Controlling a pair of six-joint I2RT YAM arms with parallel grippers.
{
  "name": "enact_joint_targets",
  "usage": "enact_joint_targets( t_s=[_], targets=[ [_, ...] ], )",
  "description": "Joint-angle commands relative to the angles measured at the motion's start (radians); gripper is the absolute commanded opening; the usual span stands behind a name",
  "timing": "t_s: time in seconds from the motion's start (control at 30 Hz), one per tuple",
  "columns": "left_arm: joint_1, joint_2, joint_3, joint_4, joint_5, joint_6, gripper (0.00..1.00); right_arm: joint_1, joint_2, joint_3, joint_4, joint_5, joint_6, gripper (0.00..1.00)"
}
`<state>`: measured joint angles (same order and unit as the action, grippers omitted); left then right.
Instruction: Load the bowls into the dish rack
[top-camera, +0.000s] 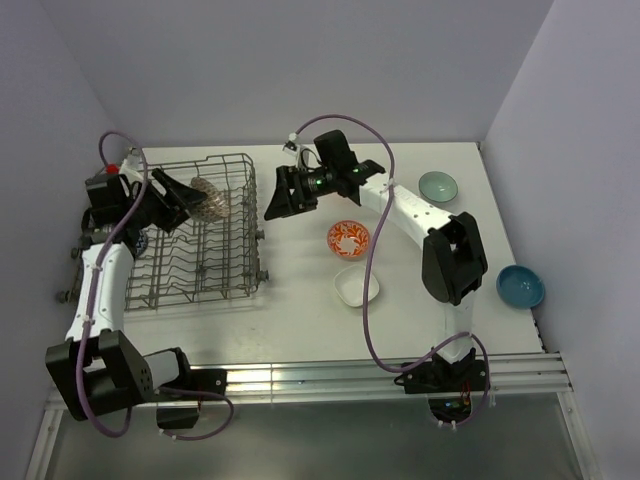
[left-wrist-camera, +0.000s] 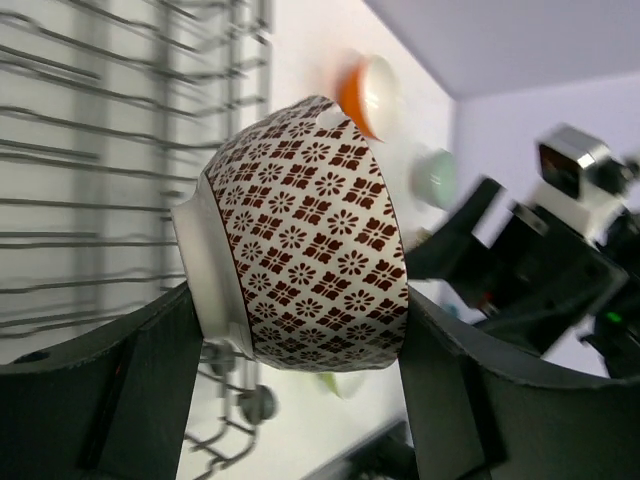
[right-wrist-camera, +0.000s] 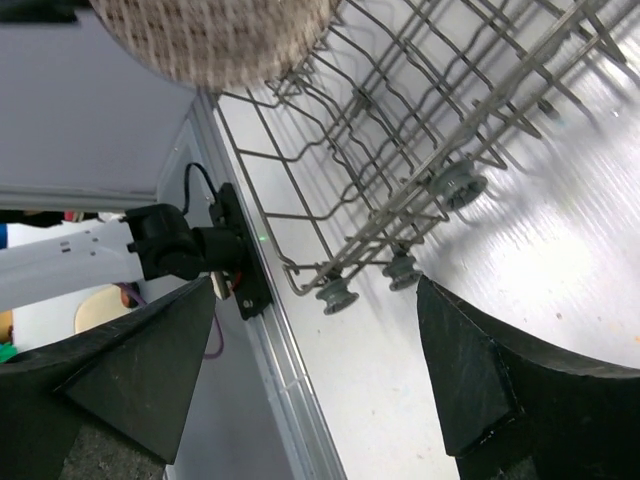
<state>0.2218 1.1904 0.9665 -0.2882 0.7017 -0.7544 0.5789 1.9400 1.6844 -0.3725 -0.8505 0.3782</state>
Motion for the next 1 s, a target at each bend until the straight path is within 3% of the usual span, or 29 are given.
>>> enact_joint_targets(
  t_s=[0.0, 0.03, 0.13, 0.27, 0.37, 0.6, 0.97],
  targets=[
    [0.063, 0.014, 0.182, -0.251, -0.185, 0.315, 0.00, -0.016, -0.052, 0.051, -0.074, 0.025, -0.062, 0.89],
    [0.077, 0.027, 0.219, -0.369, -0.233, 0.361, 0.00, -0.019, -0.059, 0.049, -0.088, 0.039, -0.085, 0.89],
    [0.148, 0.061, 0.317, -0.488, -0.407, 0.499, 0.00, -0.031, -0.075, 0.040, -0.132, 0.053, -0.116, 0.89],
    [0.270, 0.064, 0.340, -0.537, -0.464, 0.618, 0.00, -0.051, -0.084, 0.035, -0.172, 0.068, -0.145, 0.89],
    [0.301, 0.080, 0.347, -0.572, -0.533, 0.696, 0.00, -0.066, -0.084, 0.049, -0.210, 0.082, -0.171, 0.89],
    [0.335, 0.121, 0.365, -0.572, -0.662, 0.860, 0.00, -0.088, -0.105, 0.049, -0.269, 0.110, -0.211, 0.89],
    [0.343, 0.176, 0.341, -0.508, -0.811, 0.960, 0.00, -0.099, -0.110, 0.046, -0.318, 0.139, -0.246, 0.88]
  ],
)
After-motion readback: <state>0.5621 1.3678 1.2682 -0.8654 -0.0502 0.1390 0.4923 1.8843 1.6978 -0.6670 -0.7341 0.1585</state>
